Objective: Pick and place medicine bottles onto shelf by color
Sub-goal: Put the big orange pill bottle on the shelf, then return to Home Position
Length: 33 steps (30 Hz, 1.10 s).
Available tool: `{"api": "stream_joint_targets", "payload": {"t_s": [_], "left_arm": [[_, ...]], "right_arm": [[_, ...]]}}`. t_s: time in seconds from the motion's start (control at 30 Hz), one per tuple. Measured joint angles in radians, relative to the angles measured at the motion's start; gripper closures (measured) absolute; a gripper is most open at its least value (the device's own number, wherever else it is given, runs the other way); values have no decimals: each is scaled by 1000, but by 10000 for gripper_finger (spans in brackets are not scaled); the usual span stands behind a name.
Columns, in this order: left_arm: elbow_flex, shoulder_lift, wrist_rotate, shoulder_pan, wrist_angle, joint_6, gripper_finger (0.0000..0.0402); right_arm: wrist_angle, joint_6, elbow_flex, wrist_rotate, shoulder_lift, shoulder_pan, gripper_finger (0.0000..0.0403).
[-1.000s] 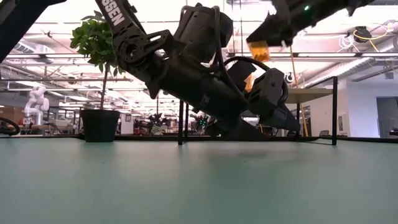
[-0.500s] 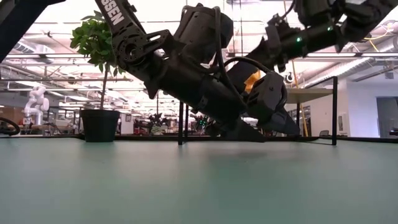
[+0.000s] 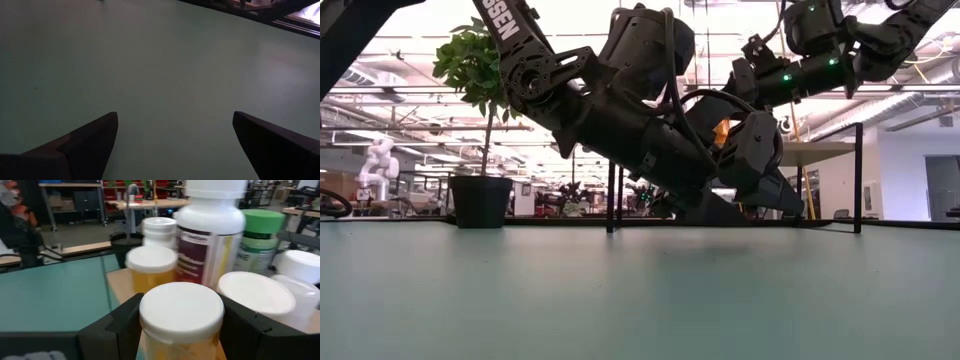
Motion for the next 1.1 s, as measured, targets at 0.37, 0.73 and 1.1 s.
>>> {"api": "stream_joint_targets", "payload": {"t_s": [0.37, 0.73, 1.1], "left_arm": [[0, 0, 24, 0, 0, 16, 5], [0, 0, 26, 0, 0, 19, 5], [0, -59, 206, 0, -11, 187, 9]], "right_arm": [[8, 30, 0, -45, 0, -70, 186], [5, 40, 0, -60, -12, -75, 117], [-79, 22, 0, -294, -208, 45, 109]]}}
